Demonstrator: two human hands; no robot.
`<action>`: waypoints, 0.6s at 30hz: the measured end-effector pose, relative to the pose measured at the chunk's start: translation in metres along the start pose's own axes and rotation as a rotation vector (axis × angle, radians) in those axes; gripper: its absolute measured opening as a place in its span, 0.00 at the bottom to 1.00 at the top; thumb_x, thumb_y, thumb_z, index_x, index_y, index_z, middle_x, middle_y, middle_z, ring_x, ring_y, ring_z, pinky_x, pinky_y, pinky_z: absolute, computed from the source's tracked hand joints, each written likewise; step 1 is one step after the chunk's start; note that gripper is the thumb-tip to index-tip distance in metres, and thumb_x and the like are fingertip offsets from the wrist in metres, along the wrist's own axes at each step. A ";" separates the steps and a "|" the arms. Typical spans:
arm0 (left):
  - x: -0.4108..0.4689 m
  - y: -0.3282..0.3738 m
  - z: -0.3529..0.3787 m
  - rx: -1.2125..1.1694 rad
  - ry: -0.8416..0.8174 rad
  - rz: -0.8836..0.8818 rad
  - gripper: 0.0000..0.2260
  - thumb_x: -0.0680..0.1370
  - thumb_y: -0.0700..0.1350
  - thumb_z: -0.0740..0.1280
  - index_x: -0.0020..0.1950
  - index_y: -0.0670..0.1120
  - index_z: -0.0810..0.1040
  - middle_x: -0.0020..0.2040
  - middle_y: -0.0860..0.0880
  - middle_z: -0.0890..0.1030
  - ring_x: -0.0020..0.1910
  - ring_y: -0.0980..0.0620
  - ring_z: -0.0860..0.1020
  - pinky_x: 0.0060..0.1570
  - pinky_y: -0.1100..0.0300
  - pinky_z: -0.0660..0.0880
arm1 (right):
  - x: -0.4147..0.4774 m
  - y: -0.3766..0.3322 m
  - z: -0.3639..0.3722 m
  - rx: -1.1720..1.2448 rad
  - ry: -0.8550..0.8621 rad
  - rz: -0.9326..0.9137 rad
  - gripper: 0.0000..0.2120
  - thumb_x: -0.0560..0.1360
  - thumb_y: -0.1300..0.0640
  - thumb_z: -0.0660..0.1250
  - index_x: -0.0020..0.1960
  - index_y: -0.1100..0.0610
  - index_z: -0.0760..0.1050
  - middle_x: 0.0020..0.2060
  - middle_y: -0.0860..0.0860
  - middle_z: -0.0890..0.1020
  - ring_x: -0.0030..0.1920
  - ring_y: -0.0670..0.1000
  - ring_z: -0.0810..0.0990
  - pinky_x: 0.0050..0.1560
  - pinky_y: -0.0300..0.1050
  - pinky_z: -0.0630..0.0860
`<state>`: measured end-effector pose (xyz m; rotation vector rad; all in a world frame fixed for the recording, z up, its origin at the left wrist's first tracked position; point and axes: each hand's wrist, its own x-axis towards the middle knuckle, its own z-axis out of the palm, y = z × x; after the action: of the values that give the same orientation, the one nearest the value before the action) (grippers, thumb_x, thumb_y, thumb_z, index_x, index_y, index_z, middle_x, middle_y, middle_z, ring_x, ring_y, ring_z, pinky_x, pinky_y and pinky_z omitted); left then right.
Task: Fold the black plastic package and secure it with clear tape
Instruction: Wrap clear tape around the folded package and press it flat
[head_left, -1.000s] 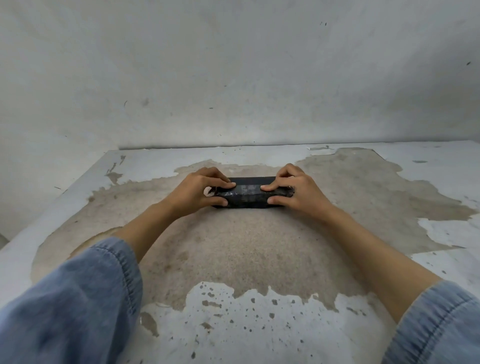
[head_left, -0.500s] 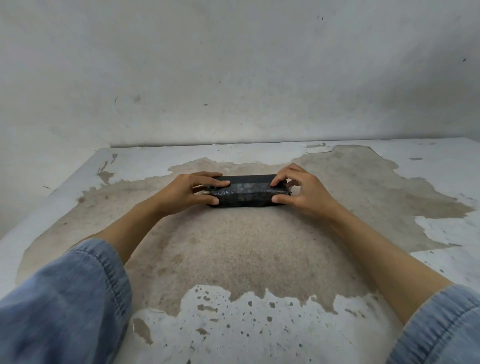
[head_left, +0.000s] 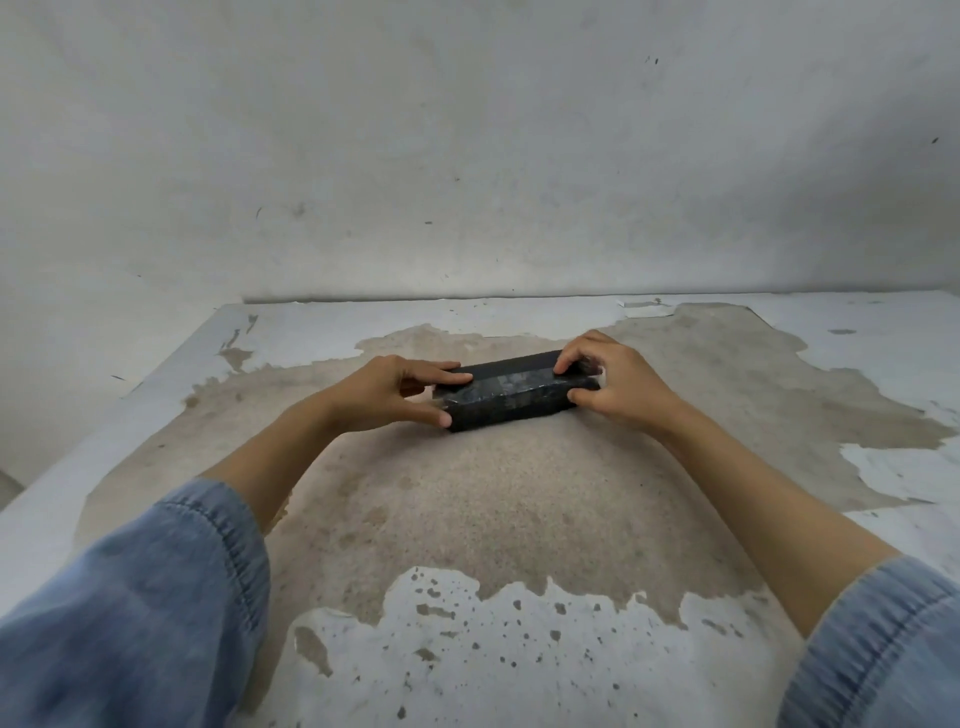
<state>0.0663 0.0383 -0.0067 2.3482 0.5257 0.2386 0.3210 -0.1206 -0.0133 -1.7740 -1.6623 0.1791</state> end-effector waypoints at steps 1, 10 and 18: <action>-0.002 0.000 0.003 -0.008 0.021 -0.003 0.25 0.70 0.49 0.75 0.66 0.58 0.74 0.71 0.59 0.68 0.68 0.63 0.67 0.59 0.77 0.63 | 0.002 -0.006 0.002 -0.069 0.018 -0.039 0.10 0.67 0.62 0.71 0.48 0.54 0.78 0.48 0.49 0.77 0.50 0.49 0.74 0.56 0.47 0.72; -0.009 -0.003 0.021 -0.107 0.193 0.014 0.26 0.70 0.42 0.76 0.67 0.52 0.75 0.69 0.53 0.73 0.66 0.61 0.71 0.67 0.66 0.67 | 0.019 -0.052 0.062 -0.128 0.052 -0.312 0.05 0.71 0.57 0.72 0.46 0.57 0.82 0.43 0.49 0.81 0.48 0.51 0.76 0.45 0.51 0.76; -0.030 0.001 0.034 -0.241 0.524 -0.005 0.20 0.71 0.46 0.75 0.61 0.53 0.76 0.61 0.58 0.78 0.60 0.64 0.75 0.56 0.67 0.74 | 0.014 -0.055 0.067 -0.242 0.129 -0.394 0.11 0.72 0.57 0.70 0.54 0.53 0.81 0.41 0.50 0.80 0.45 0.52 0.77 0.40 0.42 0.72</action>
<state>0.0505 0.0044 -0.0313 2.0396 0.7042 0.8785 0.2423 -0.0854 -0.0282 -1.5457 -1.9612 -0.3190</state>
